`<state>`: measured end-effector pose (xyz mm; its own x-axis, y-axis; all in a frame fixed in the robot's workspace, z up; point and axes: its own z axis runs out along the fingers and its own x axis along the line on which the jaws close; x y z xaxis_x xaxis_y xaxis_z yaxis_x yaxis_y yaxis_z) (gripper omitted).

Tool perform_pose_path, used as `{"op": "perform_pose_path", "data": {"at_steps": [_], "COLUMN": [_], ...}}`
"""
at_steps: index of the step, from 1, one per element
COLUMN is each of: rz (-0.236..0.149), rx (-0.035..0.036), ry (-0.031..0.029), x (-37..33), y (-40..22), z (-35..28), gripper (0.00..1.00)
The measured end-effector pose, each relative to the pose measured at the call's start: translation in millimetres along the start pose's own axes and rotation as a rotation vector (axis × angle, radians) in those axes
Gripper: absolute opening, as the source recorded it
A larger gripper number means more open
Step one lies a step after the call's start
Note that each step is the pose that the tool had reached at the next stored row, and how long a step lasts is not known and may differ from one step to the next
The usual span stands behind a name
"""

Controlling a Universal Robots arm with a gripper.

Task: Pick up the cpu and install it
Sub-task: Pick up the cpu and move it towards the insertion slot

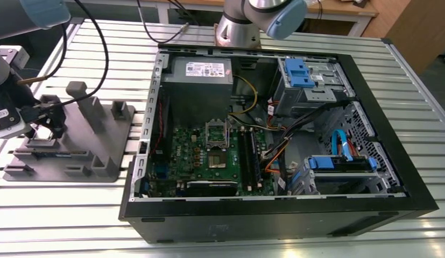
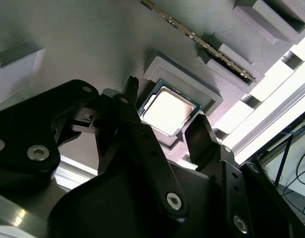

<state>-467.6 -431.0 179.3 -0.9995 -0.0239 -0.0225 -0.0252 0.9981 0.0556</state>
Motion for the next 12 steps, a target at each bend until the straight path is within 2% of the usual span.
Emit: {"op": "perform_pose_path", "data": {"at_steps": [12], "rz": [0.001], "rx": [0.0002], "ry": [0.0000], "x": [-0.9], "y": [-1.3], "z": [-0.1], "gripper": [0.65]}}
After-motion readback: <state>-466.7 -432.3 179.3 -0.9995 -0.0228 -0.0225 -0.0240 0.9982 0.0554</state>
